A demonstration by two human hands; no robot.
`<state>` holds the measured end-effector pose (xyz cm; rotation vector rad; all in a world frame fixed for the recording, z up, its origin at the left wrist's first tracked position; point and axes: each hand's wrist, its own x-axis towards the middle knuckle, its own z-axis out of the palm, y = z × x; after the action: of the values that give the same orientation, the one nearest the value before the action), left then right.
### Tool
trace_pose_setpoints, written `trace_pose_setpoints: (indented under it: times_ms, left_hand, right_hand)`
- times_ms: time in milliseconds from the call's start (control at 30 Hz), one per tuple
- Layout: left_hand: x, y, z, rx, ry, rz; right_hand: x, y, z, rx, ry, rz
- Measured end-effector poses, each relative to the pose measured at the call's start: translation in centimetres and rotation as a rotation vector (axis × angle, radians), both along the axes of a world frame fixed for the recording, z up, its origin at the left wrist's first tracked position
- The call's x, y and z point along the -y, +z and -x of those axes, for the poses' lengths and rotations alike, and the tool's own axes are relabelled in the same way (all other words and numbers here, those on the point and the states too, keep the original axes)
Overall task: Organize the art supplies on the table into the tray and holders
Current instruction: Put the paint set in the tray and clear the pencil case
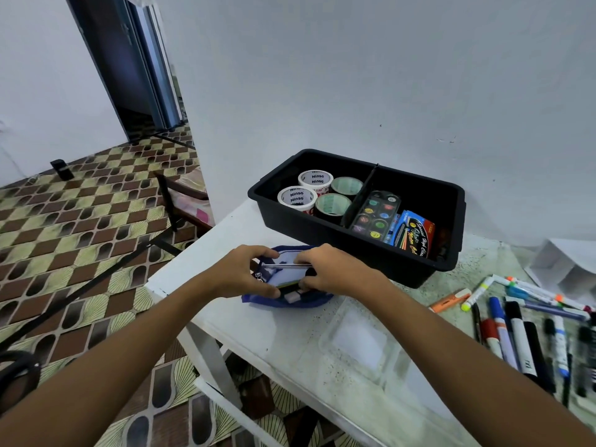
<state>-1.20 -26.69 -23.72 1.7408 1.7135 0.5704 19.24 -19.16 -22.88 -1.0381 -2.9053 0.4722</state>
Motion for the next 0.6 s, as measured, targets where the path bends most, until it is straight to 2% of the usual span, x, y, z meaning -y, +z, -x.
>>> trace_pose_setpoints:
  times_ms: [133, 267, 333, 400, 500, 600]
  left_hand:
    - [0.7, -0.1, 0.1, -0.053, -0.018, -0.026]
    - [1.3, -0.7, 0.3, -0.12, -0.041, -0.103]
    - [1.5, -1.0, 0.4, -0.141, -0.047, -0.146]
    - [1.7, -1.3, 0.3, -0.114, -0.051, -0.19]
    - [2.1, -1.7, 0.2, -0.064, -0.043, -0.23]
    - [2.5, -2.7, 0.3, -0.141, -0.015, -0.313]
  right_hand:
    - [1.1, 0.8, -2.0, -0.278, 0.107, -0.118]
    - [1.1, 0.2, -3.9, -0.228, 0.116, -0.291]
    - [1.1, -0.4, -4.6, -0.286, 0.072, -0.381]
    - [1.1, -0.6, -5.2, -0.271, -0.002, -0.341]
    - [0.8, -0.6, -5.8, -0.035, -0.042, -0.154]
    - [0.9, -0.6, -5.8, 0.023, -0.065, 0.0]
